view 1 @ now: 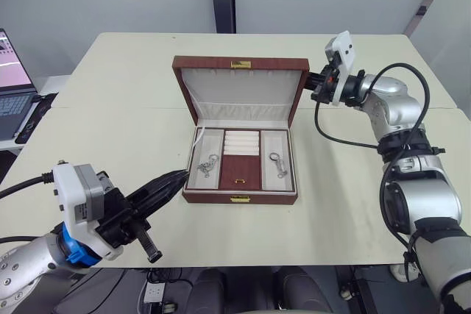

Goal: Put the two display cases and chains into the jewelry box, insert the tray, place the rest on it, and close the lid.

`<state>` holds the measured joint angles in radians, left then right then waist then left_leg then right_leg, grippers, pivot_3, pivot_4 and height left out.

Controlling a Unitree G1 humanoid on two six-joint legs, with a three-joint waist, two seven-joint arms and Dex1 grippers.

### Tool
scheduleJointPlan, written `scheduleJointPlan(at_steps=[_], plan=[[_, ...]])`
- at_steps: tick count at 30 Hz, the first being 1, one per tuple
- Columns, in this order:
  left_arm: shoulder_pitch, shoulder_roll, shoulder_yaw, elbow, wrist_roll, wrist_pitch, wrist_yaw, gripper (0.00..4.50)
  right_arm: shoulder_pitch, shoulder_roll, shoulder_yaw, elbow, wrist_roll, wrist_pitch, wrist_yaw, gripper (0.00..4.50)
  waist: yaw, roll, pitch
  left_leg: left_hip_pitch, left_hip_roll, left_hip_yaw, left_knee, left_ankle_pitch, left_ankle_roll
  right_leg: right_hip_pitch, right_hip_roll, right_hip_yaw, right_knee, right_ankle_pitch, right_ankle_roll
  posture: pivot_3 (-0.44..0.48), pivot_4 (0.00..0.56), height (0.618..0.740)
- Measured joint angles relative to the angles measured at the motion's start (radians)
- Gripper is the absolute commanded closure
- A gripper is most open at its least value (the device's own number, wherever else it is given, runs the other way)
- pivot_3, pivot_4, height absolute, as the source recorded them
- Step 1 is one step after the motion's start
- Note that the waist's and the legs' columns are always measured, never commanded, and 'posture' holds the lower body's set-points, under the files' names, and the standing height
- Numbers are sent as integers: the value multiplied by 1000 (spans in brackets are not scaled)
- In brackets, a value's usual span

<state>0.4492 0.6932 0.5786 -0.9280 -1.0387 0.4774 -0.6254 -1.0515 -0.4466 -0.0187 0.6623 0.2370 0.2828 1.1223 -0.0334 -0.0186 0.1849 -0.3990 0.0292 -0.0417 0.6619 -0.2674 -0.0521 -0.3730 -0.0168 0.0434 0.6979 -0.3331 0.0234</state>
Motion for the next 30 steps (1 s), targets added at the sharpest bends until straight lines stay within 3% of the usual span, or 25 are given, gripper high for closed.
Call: scheduleJointPlan(at_steps=[4,11,15,20,23,30], plan=[[40,6,23,8,1,-5,-28,4500,43,-38,6,-87,25,43,63,4491,0,0,0,0,0,0,0,0,0,0,0,0,0,0,0,0,150,740],[164,32,190,101,-18,2,-134,4500,166,-207,36,-339,104,147,273,4491,1,1,1,1,0,-1,0,0,0,1,0,-1,-1,0,0,0,150,740],[160,61,226,144,-18,7,-176,4500,221,-278,51,-438,117,164,332,4491,1,1,1,1,0,-1,0,0,0,1,0,-1,-1,0,0,0,150,740],[78,89,229,233,-7,47,-108,4500,297,-320,47,-533,117,162,304,4491,1,1,1,0,0,-2,0,0,0,1,0,-1,-1,0,0,0,150,740],[-8,109,211,332,61,74,-23,4500,370,-371,25,-596,118,162,277,4491,4,1,1,0,0,-3,0,0,0,1,0,-1,-1,0,0,0,150,740],[-69,141,68,581,390,81,87,4500,551,-497,-11,-604,49,32,230,4491,2,1,1,0,0,0,0,0,0,1,0,-1,-1,0,0,0,150,740]])
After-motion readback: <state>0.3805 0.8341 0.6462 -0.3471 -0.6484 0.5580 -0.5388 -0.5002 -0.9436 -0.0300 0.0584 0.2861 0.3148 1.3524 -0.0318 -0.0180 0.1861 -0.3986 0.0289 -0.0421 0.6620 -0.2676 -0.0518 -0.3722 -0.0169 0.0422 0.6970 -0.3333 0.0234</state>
